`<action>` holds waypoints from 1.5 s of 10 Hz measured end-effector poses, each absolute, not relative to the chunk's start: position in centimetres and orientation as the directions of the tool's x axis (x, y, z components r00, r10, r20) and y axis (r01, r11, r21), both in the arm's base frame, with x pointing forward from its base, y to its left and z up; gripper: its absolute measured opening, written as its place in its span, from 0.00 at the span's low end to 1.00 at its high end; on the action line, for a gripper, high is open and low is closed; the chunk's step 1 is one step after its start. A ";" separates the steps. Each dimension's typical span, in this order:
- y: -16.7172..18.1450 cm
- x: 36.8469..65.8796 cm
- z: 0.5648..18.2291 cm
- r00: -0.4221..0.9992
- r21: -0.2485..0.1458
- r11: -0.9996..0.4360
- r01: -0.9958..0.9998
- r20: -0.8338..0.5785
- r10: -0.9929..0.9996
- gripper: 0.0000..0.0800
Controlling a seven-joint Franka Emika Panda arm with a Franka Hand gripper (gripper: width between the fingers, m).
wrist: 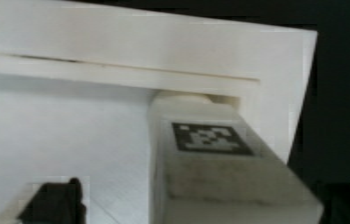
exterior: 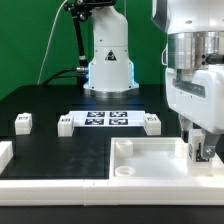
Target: Assemble one leg
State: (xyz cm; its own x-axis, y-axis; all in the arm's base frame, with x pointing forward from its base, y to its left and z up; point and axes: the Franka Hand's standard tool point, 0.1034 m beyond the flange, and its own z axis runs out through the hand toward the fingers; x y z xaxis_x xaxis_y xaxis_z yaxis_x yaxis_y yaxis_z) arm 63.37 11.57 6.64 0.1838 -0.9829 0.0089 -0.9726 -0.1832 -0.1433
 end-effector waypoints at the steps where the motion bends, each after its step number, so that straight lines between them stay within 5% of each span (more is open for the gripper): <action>1: 11.8 63.5 6.7 0.305 -0.157 -0.306 -0.939 0.032 -0.952 0.80; 3: 12.1 63.6 6.8 0.581 -0.151 -0.587 -0.795 0.085 -0.809 0.81; 7: 12.8 63.7 6.9 0.855 -0.113 -0.868 -0.484 0.149 -0.496 0.81; 14: 12.6 63.9 7.0 0.981 0.021 -0.999 0.031 0.190 0.034 0.78; 15: 12.6 63.8 7.0 0.981 0.020 -0.999 0.028 0.190 0.031 0.57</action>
Offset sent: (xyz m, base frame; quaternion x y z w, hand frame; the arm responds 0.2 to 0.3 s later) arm -0.0003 0.0114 0.0042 0.0026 -0.0038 -0.3564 0.9343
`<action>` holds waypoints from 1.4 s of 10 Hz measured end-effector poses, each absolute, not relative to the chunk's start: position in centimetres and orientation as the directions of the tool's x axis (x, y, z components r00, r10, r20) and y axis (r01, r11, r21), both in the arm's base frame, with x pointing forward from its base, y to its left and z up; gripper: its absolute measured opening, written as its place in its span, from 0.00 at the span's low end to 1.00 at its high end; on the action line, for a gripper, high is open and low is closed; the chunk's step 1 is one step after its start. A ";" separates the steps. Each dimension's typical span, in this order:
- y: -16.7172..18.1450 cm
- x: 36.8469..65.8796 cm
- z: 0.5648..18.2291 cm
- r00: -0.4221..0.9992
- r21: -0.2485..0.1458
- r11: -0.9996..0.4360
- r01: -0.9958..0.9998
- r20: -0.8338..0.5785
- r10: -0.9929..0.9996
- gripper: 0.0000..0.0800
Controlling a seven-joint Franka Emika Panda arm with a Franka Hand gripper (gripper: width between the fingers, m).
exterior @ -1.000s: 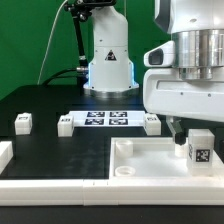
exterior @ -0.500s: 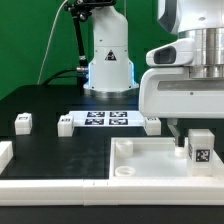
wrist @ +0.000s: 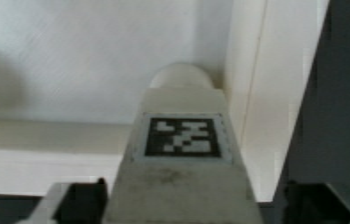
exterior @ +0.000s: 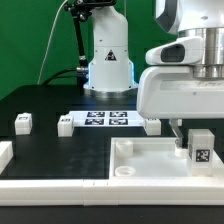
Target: Assemble one leg
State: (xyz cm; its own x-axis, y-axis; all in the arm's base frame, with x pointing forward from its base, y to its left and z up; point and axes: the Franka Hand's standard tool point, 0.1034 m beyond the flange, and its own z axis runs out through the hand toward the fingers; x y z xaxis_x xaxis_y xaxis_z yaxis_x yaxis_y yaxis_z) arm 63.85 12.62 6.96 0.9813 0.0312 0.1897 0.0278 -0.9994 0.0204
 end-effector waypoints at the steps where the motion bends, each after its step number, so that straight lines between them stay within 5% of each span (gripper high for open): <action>1: 12.5 63.9 7.0 0.981 0.022 -0.999 0.026 0.190 0.029 0.57; 2: 12.4 63.9 7.0 0.981 0.022 -0.999 0.025 0.190 0.029 0.36; 7: 12.1 63.9 6.9 0.977 0.000 -0.996 -0.094 0.193 -0.092 0.36; 10: 12.0 63.9 6.9 0.889 -0.070 -0.909 -0.411 0.189 -0.416 0.36; 14: 10.4 63.5 6.9 0.736 -0.077 -0.757 -0.648 0.192 -0.649 0.38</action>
Offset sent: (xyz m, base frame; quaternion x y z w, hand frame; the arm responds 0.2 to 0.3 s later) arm 0.0000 0.0000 0.0000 0.0000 0.0000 0.0000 1.0000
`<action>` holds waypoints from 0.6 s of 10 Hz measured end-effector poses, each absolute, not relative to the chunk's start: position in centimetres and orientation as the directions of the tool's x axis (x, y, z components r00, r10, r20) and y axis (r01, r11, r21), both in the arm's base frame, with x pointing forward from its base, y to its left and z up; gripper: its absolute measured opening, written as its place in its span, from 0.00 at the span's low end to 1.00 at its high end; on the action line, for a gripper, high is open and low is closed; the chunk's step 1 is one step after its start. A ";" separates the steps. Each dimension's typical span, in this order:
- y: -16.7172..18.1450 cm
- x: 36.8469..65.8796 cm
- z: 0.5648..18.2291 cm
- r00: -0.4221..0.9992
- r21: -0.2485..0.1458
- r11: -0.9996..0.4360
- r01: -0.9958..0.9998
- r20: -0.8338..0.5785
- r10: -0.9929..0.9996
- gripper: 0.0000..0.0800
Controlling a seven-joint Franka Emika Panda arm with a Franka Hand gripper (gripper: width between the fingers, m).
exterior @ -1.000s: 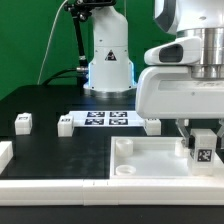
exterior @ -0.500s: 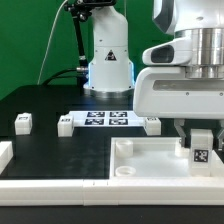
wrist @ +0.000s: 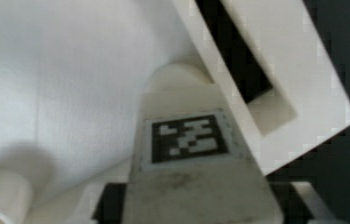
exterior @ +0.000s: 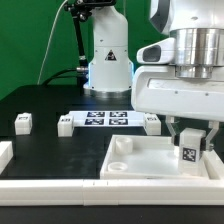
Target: Assemble one leg
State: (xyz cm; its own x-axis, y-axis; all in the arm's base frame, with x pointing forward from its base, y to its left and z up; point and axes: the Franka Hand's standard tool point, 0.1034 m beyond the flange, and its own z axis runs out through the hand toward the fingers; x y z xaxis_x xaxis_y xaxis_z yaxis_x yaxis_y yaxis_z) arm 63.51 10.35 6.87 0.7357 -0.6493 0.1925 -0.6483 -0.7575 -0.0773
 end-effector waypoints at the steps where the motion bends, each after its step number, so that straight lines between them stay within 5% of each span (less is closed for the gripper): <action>1: 9.6 63.3 6.9 0.660 -0.080 -0.682 -0.727 0.194 -0.726 0.39; 5: 8.4 63.0 6.8 0.606 -0.065 -0.628 -0.775 0.200 -0.769 0.39; 6: 8.4 63.0 6.8 0.606 -0.065 -0.628 -0.775 0.200 -0.770 0.60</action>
Offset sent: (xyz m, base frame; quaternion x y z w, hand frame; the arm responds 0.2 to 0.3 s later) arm 0.0000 0.0000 0.0000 0.0000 0.0000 0.0000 1.0000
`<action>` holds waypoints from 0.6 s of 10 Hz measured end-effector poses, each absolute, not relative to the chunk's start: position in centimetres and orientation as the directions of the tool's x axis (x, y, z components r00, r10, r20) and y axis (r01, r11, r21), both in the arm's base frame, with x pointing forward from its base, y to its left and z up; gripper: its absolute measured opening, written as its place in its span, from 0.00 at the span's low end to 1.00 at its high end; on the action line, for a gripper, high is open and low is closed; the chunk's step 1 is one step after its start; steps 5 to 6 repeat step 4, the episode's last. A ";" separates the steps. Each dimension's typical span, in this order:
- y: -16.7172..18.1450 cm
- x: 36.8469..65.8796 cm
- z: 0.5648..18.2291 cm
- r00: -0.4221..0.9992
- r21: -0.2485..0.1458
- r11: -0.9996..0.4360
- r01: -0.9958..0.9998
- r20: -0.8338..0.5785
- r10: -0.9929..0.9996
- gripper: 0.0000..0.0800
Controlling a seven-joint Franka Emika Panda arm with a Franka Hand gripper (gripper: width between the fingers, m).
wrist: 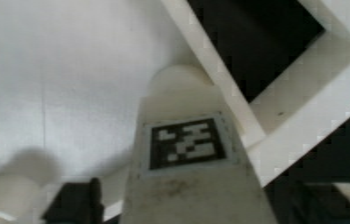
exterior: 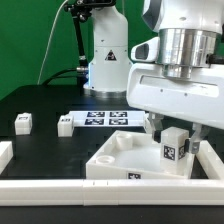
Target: Assemble one leg
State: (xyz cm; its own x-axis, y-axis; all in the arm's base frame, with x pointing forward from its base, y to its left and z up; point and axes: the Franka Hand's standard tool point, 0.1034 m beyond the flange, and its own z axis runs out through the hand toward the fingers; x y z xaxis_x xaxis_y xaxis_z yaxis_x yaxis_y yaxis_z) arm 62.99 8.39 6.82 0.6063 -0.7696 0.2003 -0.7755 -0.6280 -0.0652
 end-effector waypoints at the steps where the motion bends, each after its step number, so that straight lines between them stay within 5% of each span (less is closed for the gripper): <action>1: 8.4 63.0 6.8 0.606 -0.065 -0.628 -0.776 0.200 -0.770 0.76; 6: 8.4 63.0 6.8 0.606 -0.065 -0.628 -0.775 0.200 -0.770 0.81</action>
Offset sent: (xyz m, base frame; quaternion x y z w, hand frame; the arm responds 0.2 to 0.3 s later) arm 0.0000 0.0000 0.0000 0.0000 0.0000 0.0000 1.0000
